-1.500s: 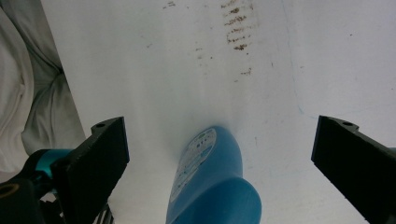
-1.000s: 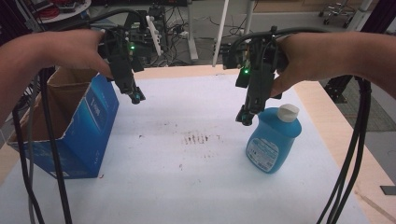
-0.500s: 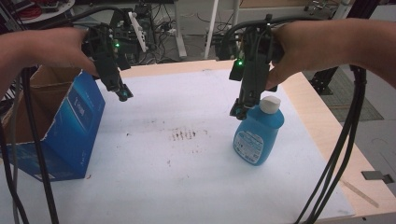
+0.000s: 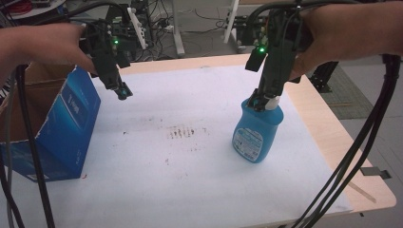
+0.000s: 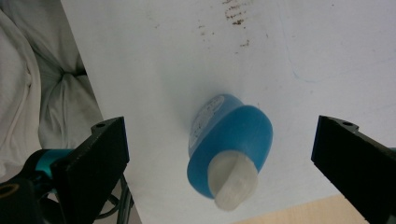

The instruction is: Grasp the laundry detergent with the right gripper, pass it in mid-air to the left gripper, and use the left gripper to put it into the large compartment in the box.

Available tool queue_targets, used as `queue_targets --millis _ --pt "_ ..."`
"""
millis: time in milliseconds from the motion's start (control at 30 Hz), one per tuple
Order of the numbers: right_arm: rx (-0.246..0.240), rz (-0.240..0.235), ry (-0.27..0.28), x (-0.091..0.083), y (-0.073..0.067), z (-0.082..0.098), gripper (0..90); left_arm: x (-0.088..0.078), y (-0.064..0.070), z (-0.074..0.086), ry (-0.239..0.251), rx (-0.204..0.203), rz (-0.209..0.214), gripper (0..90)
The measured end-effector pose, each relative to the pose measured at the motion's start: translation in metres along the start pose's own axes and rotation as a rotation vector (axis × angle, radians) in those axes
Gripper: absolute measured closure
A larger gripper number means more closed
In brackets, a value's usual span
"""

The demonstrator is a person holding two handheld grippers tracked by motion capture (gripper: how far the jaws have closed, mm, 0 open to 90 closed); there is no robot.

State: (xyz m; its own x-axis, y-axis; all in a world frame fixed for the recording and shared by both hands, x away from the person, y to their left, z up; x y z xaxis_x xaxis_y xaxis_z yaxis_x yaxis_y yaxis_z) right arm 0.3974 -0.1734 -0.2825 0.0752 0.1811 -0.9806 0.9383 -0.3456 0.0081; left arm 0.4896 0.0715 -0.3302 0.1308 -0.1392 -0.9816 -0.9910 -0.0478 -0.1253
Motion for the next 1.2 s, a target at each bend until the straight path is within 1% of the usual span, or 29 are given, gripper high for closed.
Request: queue_targets --millis 67,100,133,167,233,333,367,400,433,467,500,567,600,633,733,833,933,967,1067,1167,1200 --pt "0.020 0.015 0.008 -0.004 0.000 0.009 3.1 0.000 0.000 -0.001 0.001 0.004 0.002 8.8" --pt "0.038 0.033 0.017 -0.006 0.001 0.013 3.1 0.000 0.000 -0.001 -0.001 0.004 0.001 8.8" --pt "0.038 0.033 0.017 -0.006 0.001 0.013 3.1 0.000 0.000 -0.001 -0.001 0.004 0.001 8.8" --pt "0.088 0.045 0.032 -0.008 0.003 0.024 3.0 0.001 0.000 -0.002 0.000 0.007 0.002 8.8" --pt "0.123 0.059 0.038 -0.009 0.004 0.036 3.1 0.001 0.000 -0.003 0.005 0.008 0.001 8.8" --pt "0.160 0.070 0.041 -0.008 0.004 0.052 3.0 0.003 0.001 -0.003 0.004 0.011 0.001 8.8" --pt "0.160 0.070 0.041 -0.008 0.004 0.052 3.0 0.003 0.001 -0.003 0.004 0.011 0.001 8.8" --pt "0.184 0.072 0.045 -0.006 0.002 0.060 3.0 0.004 0.001 -0.003 0.001 0.014 0.003 8.8" --pt "0.195 0.074 0.051 -0.004 0.000 0.063 3.1 0.005 0.002 -0.003 0.002 0.013 0.004 8.8" --pt "0.195 0.074 0.051 -0.004 0.000 0.063 3.1 0.005 0.002 -0.003 0.002 0.013 0.004 8.8" --pt "0.210 0.078 0.061 0.000 -0.001 0.070 3.0 0.007 0.002 -0.003 0.005 0.008 0.005 8.8" --pt "0.227 0.079 0.079 0.005 -0.001 0.076 3.1 0.008 0.003 -0.003 -0.001 0.014 0.007 8.8" --pt "0.227 0.079 0.079 0.005 -0.001 0.076 3.1 0.008 0.003 -0.003 -0.001 0.014 0.007 8.8" --pt "0.248 0.079 0.106 0.010 0.000 0.080 3.1 0.009 0.003 -0.004 0.001 0.013 0.006 8.8" --pt "0.285 0.082 0.158 0.020 0.000 0.087 3.1 0.009 0.004 -0.004 -0.003 0.015 0.006 8.8" --pt "0.311 0.083 0.200 0.031 0.001 0.092 3.0 0.010 0.003 -0.003 -0.007 0.011 0.006 8.8" --pt "0.353 0.080 0.241 0.041 0.002 0.097 3.0 0.011 0.004 -0.004 -0.002 0.011 0.007 8.8" --pt "0.358 0.078 0.253 0.043 0.002 0.098 3.1 0.011 0.004 -0.004 -0.002 0.011 0.006 8.8" --pt "0.395 0.068 0.281 0.049 0.002 0.103 3.0 0.014 0.004 -0.003 -0.006 0.011 0.010 8.8" --pt "0.412 0.062 0.313 0.055 0.004 0.106 3.1 0.016 0.005 -0.001 -0.009 0.008 0.016 8.8" --pt "0.418 0.064 0.315 0.057 0.004 0.108 3.1 0.017 0.004 -0.001 -0.008 0.007 0.016 8.8"
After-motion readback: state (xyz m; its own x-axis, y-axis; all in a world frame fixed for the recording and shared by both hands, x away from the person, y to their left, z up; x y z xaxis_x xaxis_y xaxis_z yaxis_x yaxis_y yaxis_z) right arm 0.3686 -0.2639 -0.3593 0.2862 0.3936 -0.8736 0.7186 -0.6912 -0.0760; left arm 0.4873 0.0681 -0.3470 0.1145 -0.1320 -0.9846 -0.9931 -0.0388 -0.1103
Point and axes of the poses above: each handheld gripper's, and its own axes: x roughly forward along the jaws, z roughly out of its underside, y roughly to its right, the point moved 8 cm from there along x, roughly forward along the jaws, and after that the axes turned 6 degrees about x, right-handed, at the moved point
